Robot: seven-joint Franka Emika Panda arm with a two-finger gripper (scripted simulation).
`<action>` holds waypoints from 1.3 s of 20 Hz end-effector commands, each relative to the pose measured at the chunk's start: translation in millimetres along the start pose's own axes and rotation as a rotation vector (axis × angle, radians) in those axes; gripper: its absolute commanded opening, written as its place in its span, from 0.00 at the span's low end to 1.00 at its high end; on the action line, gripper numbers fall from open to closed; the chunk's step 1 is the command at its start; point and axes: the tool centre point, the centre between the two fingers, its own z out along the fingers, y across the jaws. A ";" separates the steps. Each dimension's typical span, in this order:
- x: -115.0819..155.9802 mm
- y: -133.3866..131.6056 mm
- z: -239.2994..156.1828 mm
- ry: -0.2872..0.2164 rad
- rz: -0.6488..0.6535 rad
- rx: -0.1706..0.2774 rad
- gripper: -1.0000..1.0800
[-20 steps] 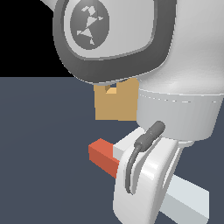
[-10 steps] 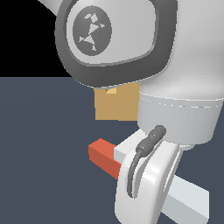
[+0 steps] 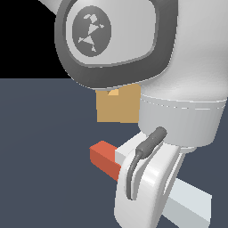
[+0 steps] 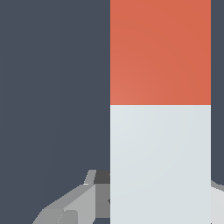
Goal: Insert the peg into the horizontal hole in a box.
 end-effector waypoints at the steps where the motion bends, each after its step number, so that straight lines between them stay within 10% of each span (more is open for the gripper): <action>1: 2.0 0.2 -2.2 -0.001 0.010 -0.001 0.00; 26: 98.5 7.3 -61.0 -0.001 0.456 -0.002 0.00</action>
